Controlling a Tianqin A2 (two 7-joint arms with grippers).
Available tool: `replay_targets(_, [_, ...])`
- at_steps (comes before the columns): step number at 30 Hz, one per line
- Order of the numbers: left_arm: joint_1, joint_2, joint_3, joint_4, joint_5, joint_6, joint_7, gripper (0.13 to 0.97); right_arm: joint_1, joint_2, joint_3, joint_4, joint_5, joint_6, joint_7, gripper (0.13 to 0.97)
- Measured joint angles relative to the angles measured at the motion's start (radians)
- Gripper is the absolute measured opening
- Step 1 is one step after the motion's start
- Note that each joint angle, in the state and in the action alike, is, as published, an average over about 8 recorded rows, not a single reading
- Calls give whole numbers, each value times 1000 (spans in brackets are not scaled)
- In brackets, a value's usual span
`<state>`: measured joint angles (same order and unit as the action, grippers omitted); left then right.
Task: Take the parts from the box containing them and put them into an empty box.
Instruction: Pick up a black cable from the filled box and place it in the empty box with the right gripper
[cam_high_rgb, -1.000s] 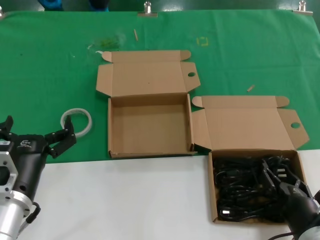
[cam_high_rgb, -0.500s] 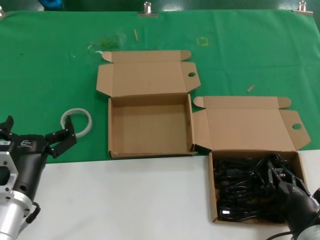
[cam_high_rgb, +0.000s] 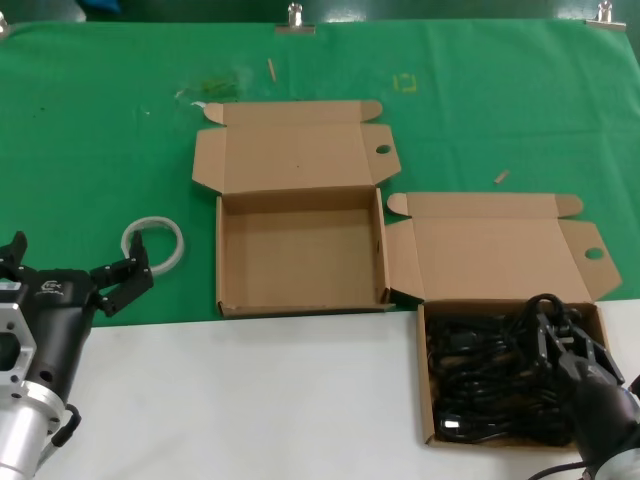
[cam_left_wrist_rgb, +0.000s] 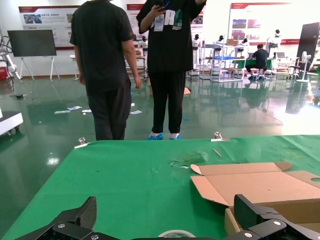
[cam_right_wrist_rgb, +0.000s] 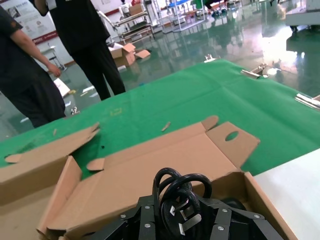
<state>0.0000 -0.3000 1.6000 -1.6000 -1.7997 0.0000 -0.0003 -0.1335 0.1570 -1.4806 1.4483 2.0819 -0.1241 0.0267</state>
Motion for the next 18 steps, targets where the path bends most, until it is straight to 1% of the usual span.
replay_targets(12, [0, 0, 0, 0, 0, 0, 0, 966, -68, 0, -66, 164, -20, 92, 59, 223])
replay_targets(15, [0, 0, 0, 0, 0, 0, 0, 966, -93, 0, -92, 241, -16, 135, 59, 223])
replay_targets(18, [0, 0, 0, 0, 0, 0, 0, 966, -124, 0, -127, 346, -4, 195, 48, 221])
